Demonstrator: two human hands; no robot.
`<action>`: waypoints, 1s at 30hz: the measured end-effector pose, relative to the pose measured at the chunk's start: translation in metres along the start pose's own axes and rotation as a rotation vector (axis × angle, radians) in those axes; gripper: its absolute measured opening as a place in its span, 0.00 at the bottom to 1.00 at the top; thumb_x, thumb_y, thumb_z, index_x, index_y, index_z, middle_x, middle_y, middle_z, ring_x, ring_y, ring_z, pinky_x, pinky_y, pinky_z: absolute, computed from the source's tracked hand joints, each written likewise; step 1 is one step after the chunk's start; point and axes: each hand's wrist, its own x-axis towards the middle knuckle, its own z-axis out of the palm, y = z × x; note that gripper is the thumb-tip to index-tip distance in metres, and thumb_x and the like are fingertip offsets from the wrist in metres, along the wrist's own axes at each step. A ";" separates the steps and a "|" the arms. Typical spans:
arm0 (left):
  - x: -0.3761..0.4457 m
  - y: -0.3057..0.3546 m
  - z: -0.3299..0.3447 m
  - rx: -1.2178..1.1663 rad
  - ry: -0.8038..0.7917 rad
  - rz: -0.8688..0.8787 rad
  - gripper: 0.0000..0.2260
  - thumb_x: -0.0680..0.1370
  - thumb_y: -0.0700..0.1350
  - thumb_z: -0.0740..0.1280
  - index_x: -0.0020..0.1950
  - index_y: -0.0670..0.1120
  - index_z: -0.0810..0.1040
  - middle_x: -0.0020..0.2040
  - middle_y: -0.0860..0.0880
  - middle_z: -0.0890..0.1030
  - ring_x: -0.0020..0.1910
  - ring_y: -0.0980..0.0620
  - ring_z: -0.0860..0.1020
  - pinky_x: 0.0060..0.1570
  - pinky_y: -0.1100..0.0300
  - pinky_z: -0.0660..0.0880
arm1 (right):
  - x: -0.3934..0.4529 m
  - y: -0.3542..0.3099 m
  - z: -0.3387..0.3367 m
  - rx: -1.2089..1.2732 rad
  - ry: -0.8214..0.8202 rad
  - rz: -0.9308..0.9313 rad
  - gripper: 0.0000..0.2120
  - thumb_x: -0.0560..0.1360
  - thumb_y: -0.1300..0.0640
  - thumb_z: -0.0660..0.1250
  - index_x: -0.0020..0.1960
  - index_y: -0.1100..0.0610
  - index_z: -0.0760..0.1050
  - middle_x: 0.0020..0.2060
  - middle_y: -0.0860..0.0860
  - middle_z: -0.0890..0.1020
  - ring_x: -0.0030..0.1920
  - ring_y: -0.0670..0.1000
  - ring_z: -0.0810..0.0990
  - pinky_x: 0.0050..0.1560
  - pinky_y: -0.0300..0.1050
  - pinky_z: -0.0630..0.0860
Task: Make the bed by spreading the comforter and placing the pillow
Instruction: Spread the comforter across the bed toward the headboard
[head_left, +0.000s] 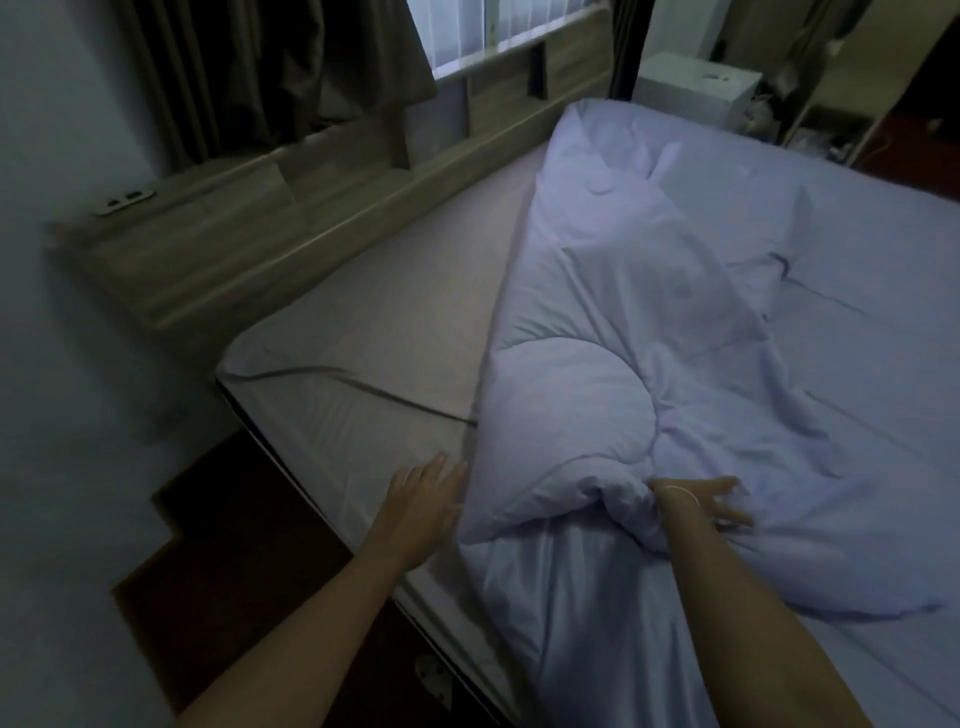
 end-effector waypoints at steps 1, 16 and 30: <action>0.010 -0.011 -0.001 0.001 0.008 -0.002 0.22 0.70 0.54 0.58 0.61 0.49 0.71 0.57 0.43 0.81 0.43 0.48 0.82 0.44 0.55 0.78 | 0.002 0.000 0.006 0.080 0.018 0.017 0.48 0.68 0.55 0.74 0.76 0.47 0.44 0.76 0.61 0.45 0.75 0.62 0.50 0.73 0.61 0.54; 0.159 -0.045 -0.040 -0.199 -0.009 0.036 0.24 0.79 0.55 0.58 0.73 0.46 0.64 0.73 0.39 0.65 0.68 0.39 0.68 0.66 0.43 0.62 | -0.069 -0.060 -0.020 0.091 0.142 -0.419 0.14 0.72 0.62 0.62 0.53 0.67 0.80 0.54 0.66 0.80 0.55 0.65 0.79 0.54 0.53 0.74; 0.228 0.031 -0.116 -0.940 -0.272 0.017 0.45 0.72 0.53 0.71 0.77 0.49 0.43 0.75 0.40 0.59 0.71 0.40 0.63 0.68 0.52 0.64 | -0.183 -0.056 0.008 0.240 -0.244 -0.835 0.27 0.64 0.58 0.57 0.60 0.68 0.74 0.61 0.61 0.76 0.61 0.60 0.75 0.63 0.51 0.72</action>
